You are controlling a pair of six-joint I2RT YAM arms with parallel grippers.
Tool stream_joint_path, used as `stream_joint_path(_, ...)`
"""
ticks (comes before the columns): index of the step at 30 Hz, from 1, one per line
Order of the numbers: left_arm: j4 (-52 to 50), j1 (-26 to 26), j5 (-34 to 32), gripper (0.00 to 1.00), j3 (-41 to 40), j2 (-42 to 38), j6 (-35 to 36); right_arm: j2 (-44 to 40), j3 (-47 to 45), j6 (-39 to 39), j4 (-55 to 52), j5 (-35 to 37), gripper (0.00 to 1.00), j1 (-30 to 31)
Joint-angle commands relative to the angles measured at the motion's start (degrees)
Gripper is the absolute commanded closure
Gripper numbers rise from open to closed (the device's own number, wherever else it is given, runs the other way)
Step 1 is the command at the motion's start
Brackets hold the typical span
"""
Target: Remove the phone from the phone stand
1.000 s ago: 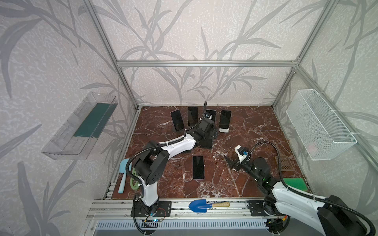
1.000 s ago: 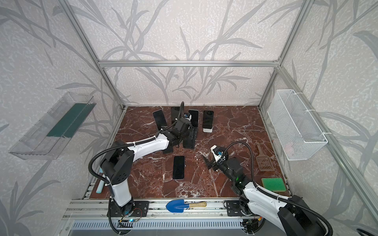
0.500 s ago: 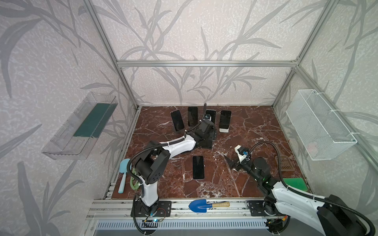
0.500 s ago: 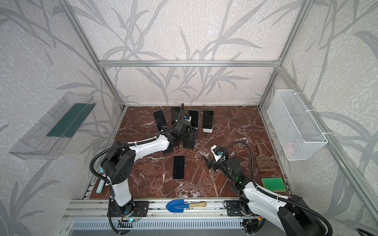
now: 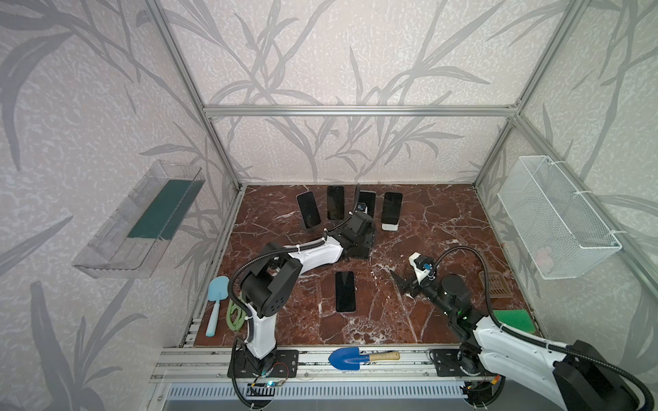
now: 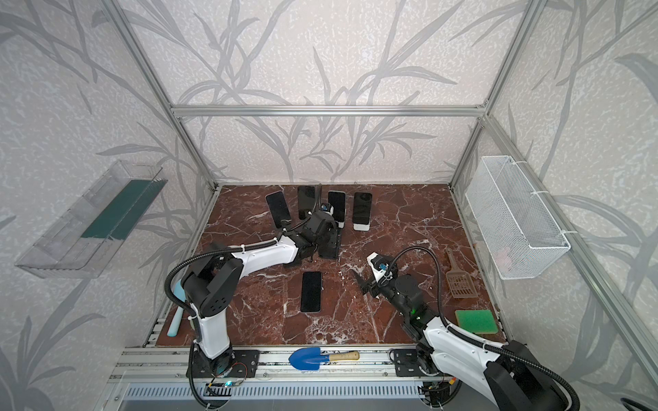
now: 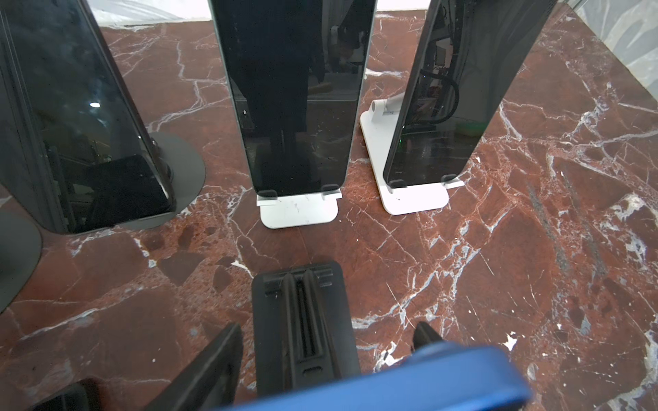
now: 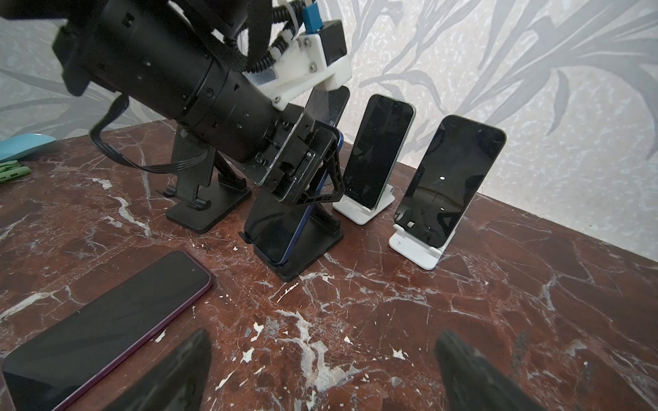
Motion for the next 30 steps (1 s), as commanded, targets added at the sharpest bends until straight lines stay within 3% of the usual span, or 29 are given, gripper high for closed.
stream_joint_path(1, 0.7, 0.2, -1.3, 0.26, -0.7, -0.3, -0.3, -0.6, 1.3, 0.3, 1.3, 0.7, 0.03, 0.1)
stream_joint_path(10, 1.2, 0.2, -1.5, 0.34, -1.3, -1.1, -0.2, -0.3, 1.4, 0.4, 1.3, 0.8, 0.03, 0.1)
stream_joint_path(30, 0.4, 0.0, -1.3, 0.38, -1.0, -6.2, 0.9, -0.2, 1.5, 0.6, 1.4, 0.5, 0.03, 0.1)
